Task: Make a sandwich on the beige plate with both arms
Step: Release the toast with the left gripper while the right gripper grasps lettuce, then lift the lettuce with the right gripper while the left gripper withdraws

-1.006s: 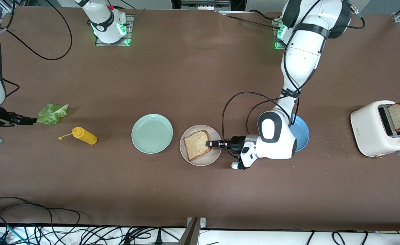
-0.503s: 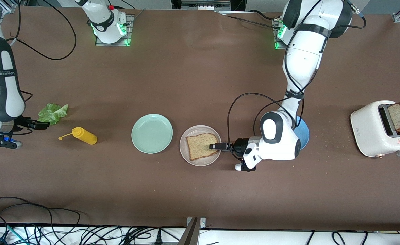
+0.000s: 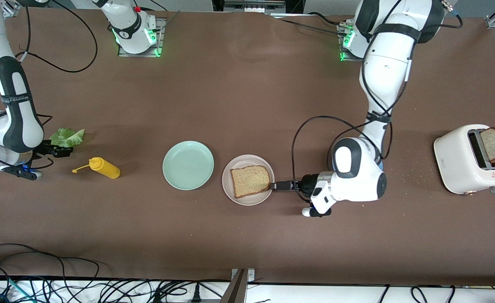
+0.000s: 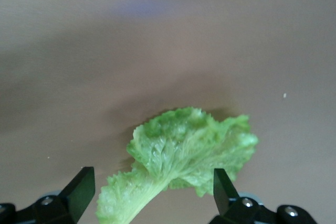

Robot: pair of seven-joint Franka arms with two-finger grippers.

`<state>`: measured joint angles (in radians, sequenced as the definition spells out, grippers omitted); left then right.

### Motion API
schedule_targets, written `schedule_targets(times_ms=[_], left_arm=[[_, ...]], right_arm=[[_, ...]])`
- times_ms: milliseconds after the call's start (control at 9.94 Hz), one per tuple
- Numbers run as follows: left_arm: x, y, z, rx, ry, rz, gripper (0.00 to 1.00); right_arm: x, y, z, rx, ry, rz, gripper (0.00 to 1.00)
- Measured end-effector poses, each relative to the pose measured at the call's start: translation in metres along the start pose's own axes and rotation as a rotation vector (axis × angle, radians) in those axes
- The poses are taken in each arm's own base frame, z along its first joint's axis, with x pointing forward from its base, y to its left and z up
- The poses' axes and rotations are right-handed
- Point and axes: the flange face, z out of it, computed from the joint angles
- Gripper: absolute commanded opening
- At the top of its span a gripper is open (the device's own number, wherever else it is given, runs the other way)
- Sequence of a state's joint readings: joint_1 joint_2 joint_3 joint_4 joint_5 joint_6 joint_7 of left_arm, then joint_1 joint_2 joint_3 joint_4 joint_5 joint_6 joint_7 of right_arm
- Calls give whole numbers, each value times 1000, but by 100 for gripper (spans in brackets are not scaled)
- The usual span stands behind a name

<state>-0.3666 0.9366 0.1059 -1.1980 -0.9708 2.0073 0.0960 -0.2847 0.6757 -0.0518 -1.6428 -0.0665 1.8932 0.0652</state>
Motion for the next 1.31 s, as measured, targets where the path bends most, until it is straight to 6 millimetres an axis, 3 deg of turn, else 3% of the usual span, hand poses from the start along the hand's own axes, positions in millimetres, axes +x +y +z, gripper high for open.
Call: schedule_targets(times_ms=[302,503,704,906,1308], left_arm=[[8,-33,-78,167,-24,1,100],[6,-60,-133,267,-53,-5,100],[2,-82,-193,370,-47,-14,100],[-4,-88,-227,471,-36,-2,100],[-15,-77,-256,667,-41,47,100]], right_arm=[[-9,-3,23,2,-60,82,94],[-10,3,38,5,-88,96,44],[-10,5,39,6,-93,99,6],[-11,6,40,7,-103,100,0],[-12,5,39,7,-104,98,0]])
